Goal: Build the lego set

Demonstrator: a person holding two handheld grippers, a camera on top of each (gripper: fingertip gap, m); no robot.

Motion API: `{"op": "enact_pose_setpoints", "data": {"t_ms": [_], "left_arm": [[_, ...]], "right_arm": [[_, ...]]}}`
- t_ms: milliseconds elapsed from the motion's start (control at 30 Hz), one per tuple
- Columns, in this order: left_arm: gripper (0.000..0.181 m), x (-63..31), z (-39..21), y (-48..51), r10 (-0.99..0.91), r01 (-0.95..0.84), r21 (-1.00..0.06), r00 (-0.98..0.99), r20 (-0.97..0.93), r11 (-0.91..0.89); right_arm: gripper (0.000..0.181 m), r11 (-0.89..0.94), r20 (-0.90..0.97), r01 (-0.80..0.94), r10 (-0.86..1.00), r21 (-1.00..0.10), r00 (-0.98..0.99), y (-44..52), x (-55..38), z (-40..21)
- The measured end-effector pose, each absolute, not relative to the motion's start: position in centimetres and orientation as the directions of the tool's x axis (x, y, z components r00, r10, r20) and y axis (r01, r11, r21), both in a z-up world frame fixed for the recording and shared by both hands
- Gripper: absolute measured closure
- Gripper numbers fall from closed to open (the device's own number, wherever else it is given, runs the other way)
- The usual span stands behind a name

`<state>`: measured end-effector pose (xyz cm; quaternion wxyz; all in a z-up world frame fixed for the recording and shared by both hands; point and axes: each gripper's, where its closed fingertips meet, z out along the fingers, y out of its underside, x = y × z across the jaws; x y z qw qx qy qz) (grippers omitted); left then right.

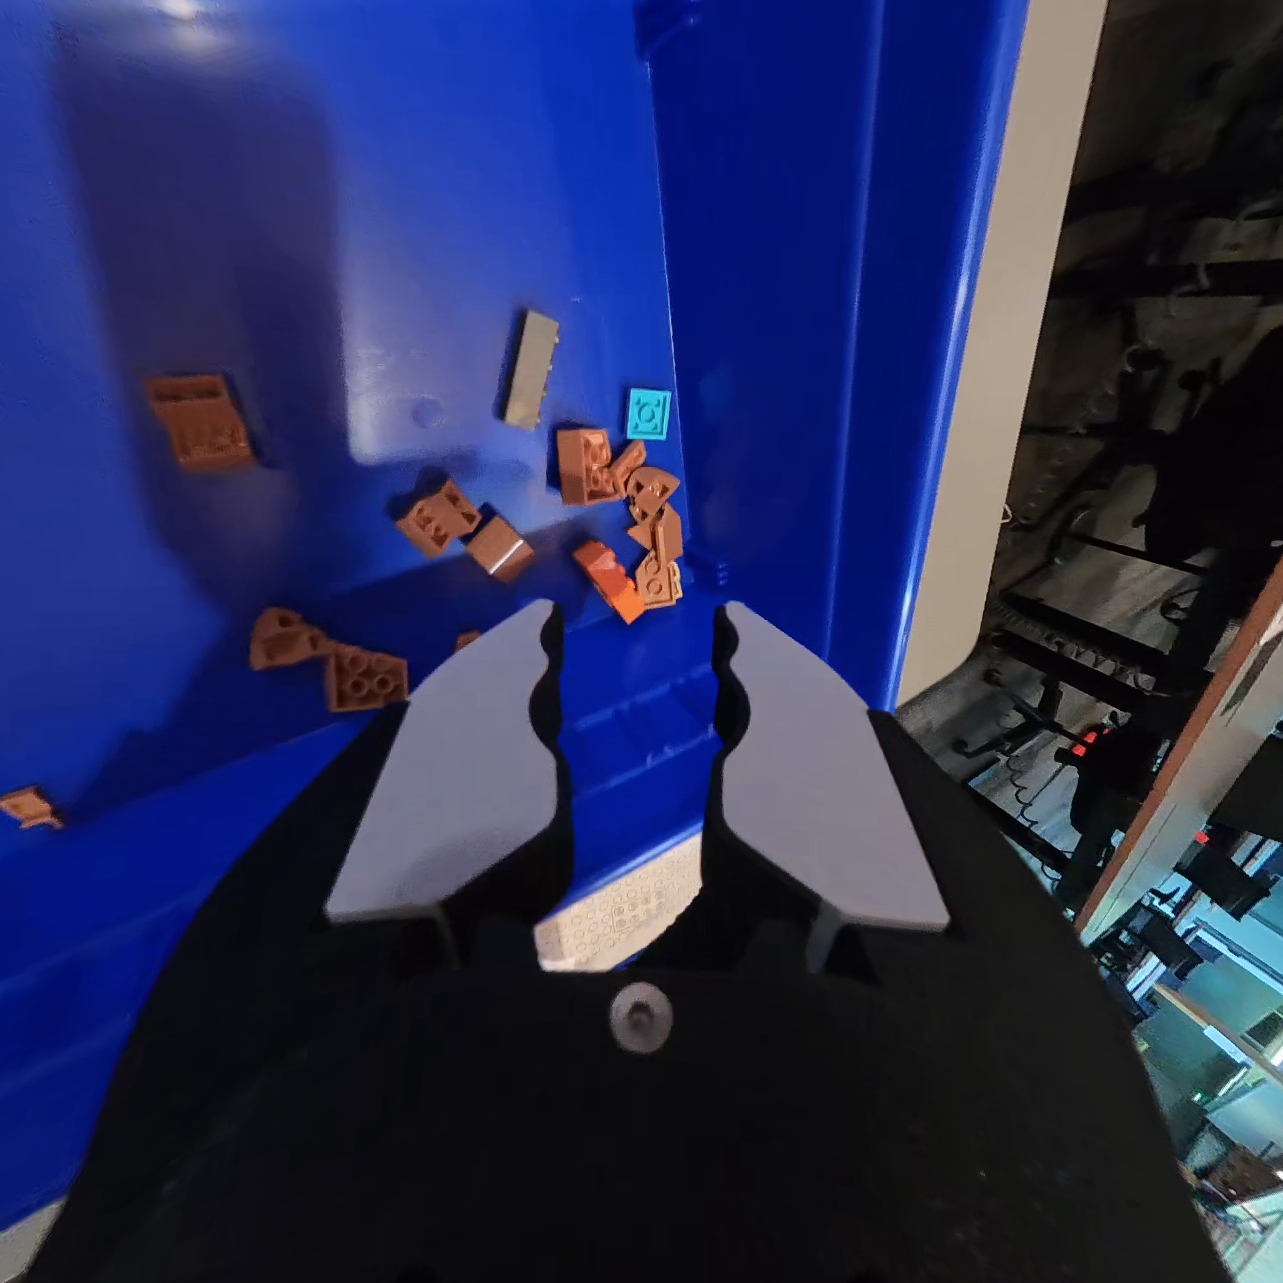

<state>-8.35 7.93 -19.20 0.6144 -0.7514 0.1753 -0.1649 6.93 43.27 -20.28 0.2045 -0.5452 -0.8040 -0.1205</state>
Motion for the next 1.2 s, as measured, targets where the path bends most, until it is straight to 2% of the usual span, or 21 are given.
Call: {"op": "enact_pose_setpoints", "data": {"t_ms": [267,367,633,733,867,967,1200], "left_arm": [[0.175,-8.0,-19.4,7.8,-0.476,-0.098,-0.978,0.879,0.001,-0.183],[0.175,-7.9,-19.5,7.7,-0.479,-0.107,-0.977,0.878,-0.006,-0.183],[0.175,-7.6,-19.7,7.5,-0.493,-0.125,-0.974,0.870,-0.017,-0.187],[0.175,-7.5,-19.7,7.4,-0.498,-0.132,-0.973,0.867,-0.022,-0.187],[0.175,-7.3,-19.8,7.4,-0.502,-0.146,-0.972,0.864,-0.034,-0.185],[0.175,-7.2,-19.9,7.3,-0.507,-0.160,-0.970,0.861,-0.046,-0.184],[0.175,-7.2,-19.9,7.3,-0.509,-0.163,-0.970,0.859,-0.050,-0.180]], "right_arm": [[0.154,0.377,0.480,0.912,0.777,0.162,-0.407,46.0,6.1,-22.6],[0.160,0.380,0.431,0.898,0.788,0.219,-0.439,46.1,6.4,-23.2],[0.151,0.325,0.219,0.895,0.891,0.306,-0.399,45.7,7.0,-24.8],[0.154,0.314,0.186,0.892,0.904,0.324,-0.386,45.8,6.7,-25.5],[0.148,0.276,0.125,0.904,0.936,0.327,-0.330,45.2,6.7,-26.1],[0.149,0.213,0.068,0.933,0.968,0.291,-0.242,44.4,6.6,-26.7],[0.144,0.064,0.151,0.963,0.983,0.264,-0.106,45.4,7.2,-26.6]]}}
